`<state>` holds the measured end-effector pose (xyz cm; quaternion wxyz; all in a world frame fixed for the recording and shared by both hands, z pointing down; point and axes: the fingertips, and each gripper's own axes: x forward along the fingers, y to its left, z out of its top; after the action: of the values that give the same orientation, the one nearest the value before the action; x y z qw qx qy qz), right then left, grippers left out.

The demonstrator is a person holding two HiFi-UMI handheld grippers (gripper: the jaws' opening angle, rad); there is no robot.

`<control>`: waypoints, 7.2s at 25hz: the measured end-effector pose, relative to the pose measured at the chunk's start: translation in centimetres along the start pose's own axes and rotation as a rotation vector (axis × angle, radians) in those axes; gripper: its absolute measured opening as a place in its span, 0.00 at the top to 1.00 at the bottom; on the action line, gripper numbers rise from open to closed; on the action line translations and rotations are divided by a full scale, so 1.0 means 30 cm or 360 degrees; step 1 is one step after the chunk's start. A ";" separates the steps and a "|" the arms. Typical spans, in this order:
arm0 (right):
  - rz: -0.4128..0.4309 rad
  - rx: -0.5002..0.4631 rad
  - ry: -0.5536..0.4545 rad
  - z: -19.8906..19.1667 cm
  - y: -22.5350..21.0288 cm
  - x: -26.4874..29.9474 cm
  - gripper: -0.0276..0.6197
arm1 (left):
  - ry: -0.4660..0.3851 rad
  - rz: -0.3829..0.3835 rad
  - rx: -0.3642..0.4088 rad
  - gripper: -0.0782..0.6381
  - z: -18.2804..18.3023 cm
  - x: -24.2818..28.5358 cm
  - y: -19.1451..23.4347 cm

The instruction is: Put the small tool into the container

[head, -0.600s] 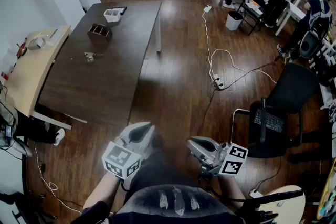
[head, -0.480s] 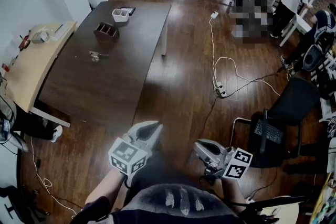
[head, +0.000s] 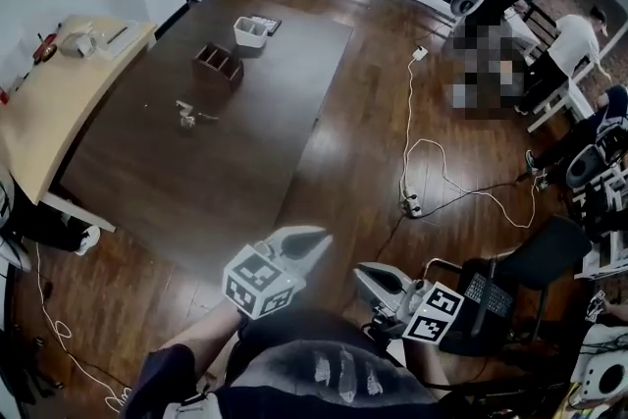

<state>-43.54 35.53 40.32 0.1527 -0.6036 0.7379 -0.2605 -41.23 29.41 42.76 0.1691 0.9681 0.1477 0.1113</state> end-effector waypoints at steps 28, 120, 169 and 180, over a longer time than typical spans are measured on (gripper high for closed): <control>0.0621 0.0177 0.0251 0.442 -0.711 0.110 0.96 | -0.0140 0.0867 -0.0270 0.89 0.265 0.456 0.484; 0.1366 -0.0129 0.1312 0.710 -1.124 1.323 0.96 | -0.0883 0.2383 -0.1230 0.88 0.044 -0.511 1.883; 0.1289 -0.0104 0.1247 0.764 -1.193 1.357 0.96 | -0.0093 0.2389 -0.0016 0.87 0.431 -0.139 2.184; 0.1307 -0.0104 0.1251 0.744 -1.153 1.369 0.96 | 0.0062 0.2326 -0.0038 0.85 0.371 -0.123 2.180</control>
<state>-12.65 -13.47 45.40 -0.0636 -0.1294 0.9210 -0.3618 -25.47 -33.88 55.50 0.0596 0.8153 -0.5344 0.2147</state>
